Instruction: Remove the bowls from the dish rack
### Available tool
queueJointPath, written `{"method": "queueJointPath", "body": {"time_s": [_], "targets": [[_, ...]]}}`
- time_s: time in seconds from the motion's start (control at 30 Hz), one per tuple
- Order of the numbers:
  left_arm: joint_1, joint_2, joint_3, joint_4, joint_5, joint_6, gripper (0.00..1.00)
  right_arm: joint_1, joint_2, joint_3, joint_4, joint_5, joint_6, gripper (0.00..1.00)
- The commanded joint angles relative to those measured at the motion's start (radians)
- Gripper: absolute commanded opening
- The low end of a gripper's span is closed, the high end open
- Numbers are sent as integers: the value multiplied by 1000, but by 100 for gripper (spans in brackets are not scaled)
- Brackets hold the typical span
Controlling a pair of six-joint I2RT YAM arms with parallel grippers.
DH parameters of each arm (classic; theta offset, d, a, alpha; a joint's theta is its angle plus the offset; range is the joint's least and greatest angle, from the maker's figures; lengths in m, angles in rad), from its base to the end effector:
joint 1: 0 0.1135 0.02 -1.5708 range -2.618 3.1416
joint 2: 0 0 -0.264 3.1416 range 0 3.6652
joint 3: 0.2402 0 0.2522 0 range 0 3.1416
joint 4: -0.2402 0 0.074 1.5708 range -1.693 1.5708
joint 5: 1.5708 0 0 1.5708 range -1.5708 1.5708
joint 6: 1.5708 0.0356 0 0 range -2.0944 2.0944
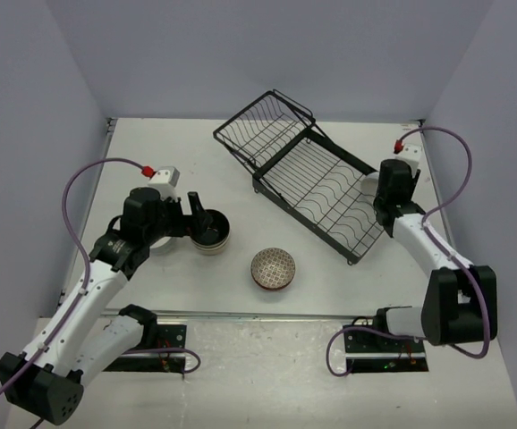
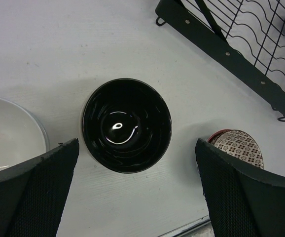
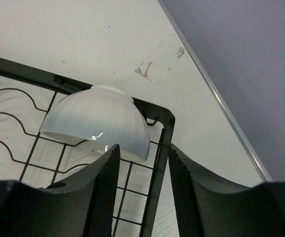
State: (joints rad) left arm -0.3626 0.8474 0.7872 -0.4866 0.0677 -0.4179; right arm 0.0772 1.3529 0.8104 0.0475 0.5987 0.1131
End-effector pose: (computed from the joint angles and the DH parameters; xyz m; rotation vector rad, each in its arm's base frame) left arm 0.1739 -0.0686 0.2996 -0.0186 2.1627 -0.5300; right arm 0.2954 0.0027 0.2471 0.3990 1.9679 -0.4948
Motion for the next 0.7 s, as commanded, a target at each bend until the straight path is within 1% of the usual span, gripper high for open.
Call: {"method": "queueJointPath", "body": {"time_s": [0.0, 0.03, 0.07, 0.13, 0.17, 0.2, 0.27, 0.3, 0.33, 0.37, 0.4, 0.47, 0.5, 0.53, 0.57, 0.6, 0.63, 0.67], "targets": [[-7, 13, 49, 26, 43, -30, 100, -4, -136, -4, -37, -39, 91, 46], [-15, 15, 58, 26, 66, -76, 100, -4, -170, -10, -75, -59, 109, 46], [-25, 19, 81, 37, 72, -99, 100, -4, -246, -14, -92, -85, 129, 46], [-85, 39, 101, 63, 61, -168, 100, -4, -335, -22, -158, -164, 232, 55], [-111, 51, 112, 91, 41, -188, 100, -4, -424, -22, -184, -190, 270, 61], [-169, 85, 135, 106, 0, -229, 100, -5, -467, -23, -202, -261, 320, 75], [-232, 133, 161, 158, -35, -266, 100, -4, -544, -31, -244, -327, 361, 89], [-264, 198, 179, 173, -57, -281, 100, -4, -608, -37, -248, -353, 390, 93], [-338, 238, 220, 190, -110, -309, 100, -5, -633, -45, -259, -396, 401, 99], [-373, 275, 243, 227, -130, -321, 100, -4, -653, -45, -265, -419, 407, 99], [-430, 364, 291, 249, -143, -349, 100, -5, -688, -45, -279, -436, 410, 99], [-473, 456, 342, 325, -129, -380, 100, -4, -718, -47, -293, -451, 413, 99], [-513, 551, 369, 354, -114, -407, 100, -4, -751, -50, -297, -459, 415, 99], [-528, 602, 426, 414, -105, -423, 100, -5, -771, -45, -322, -445, 416, 99], [-542, 698, 458, 443, -95, -438, 100, -4, -793, -42, -343, -429, 431, 99], [-561, 744, 492, 466, -73, -476, 100, -5, -819, -42, -359, -413, 438, 99], [-564, 793, 527, 532, -57, -502, 100, -4, -877, -43, -385, -393, 448, 99], [-565, 880, 590, 560, -36, -530, 100, -4, -911, -45, -397, -352, 459, 99]]}}
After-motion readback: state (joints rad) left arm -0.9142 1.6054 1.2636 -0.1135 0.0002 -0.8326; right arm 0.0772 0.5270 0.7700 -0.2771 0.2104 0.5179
